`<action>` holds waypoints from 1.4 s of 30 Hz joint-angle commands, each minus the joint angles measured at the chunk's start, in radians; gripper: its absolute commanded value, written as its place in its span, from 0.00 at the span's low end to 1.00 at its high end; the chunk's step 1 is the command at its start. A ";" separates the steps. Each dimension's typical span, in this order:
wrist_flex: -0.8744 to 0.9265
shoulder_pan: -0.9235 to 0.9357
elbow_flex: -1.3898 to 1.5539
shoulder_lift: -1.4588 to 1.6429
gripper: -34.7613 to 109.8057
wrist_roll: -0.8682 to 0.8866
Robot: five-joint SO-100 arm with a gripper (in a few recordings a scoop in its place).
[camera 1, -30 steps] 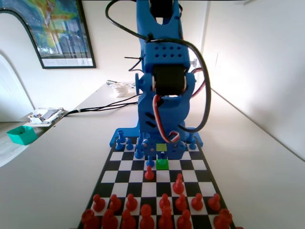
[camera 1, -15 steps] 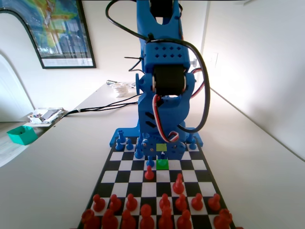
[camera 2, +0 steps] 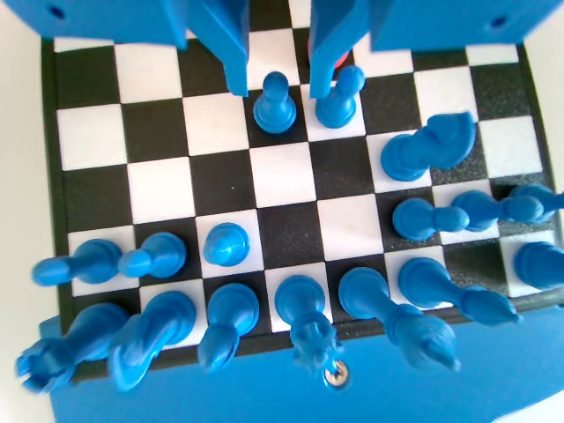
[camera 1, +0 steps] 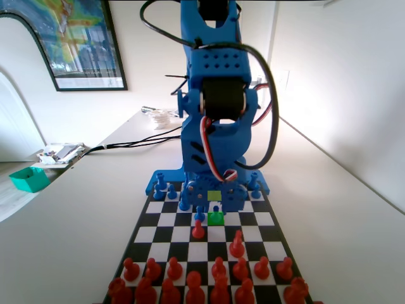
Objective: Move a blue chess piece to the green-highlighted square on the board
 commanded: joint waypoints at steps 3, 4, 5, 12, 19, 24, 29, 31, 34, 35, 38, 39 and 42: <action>0.104 -0.009 -0.066 0.143 0.34 -0.012; 0.127 -0.009 -0.077 0.158 0.34 -0.012; 0.153 -0.011 -0.089 0.175 0.34 -0.012; 0.301 -0.011 -0.135 0.365 0.32 -0.026; 0.541 -0.038 -0.167 0.627 0.27 -0.098; 0.653 -0.080 -0.144 0.833 0.25 -0.115; 0.792 -0.107 -0.141 1.019 0.25 -0.160; 0.833 -0.109 -0.143 1.086 0.25 -0.184; 0.862 -0.098 -0.150 1.163 0.25 -0.212; 0.862 -0.094 -0.143 1.189 0.25 -0.227; 0.861 -0.078 -0.084 1.279 0.25 -0.284; 0.861 -0.071 -0.055 1.315 0.25 -0.313; 0.828 -0.046 0.055 1.443 0.25 -0.377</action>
